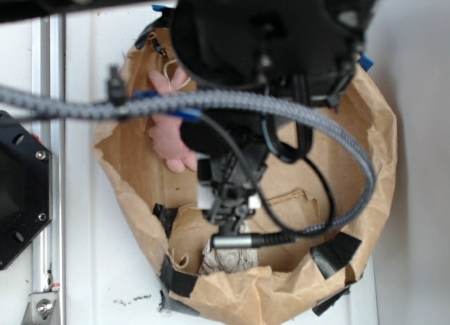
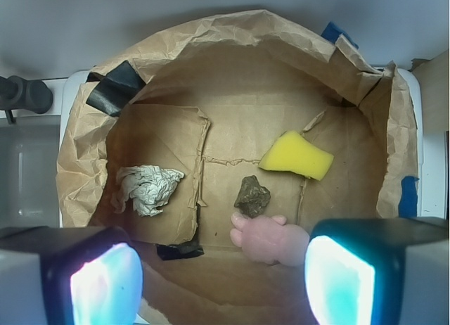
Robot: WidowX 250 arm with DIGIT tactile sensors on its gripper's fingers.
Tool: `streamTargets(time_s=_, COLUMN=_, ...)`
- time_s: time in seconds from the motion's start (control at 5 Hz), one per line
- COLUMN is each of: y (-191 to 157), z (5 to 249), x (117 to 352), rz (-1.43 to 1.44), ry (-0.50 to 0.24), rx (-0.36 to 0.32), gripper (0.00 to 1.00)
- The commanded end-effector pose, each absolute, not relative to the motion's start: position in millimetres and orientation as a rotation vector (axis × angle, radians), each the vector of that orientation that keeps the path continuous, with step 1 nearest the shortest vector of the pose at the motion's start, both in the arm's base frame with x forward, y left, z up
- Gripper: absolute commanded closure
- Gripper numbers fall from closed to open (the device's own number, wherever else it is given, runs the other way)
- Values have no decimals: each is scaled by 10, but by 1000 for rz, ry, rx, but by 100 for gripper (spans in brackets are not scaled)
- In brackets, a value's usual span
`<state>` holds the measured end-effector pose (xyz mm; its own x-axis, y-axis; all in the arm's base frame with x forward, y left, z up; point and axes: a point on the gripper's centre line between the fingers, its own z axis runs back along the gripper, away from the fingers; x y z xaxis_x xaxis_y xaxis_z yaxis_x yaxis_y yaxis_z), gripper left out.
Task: Grab the rock.
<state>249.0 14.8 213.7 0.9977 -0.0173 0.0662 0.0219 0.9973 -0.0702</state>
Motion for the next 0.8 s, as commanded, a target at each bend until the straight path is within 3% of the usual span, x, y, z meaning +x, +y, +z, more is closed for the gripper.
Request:
streamTargets(time_s=0.0, y=-5, z=1578, x=2417, rz=-6, ry=-78, rx=4, gripper=0)
streamTargets(time_s=0.4, y=38, z=1195, x=2358, rz=21, ry=-47, rx=30, gripper=0)
streamTargets(time_s=0.6, y=236, z=1182, x=2383, rz=51, ry=-70, rx=3, gripper=0)
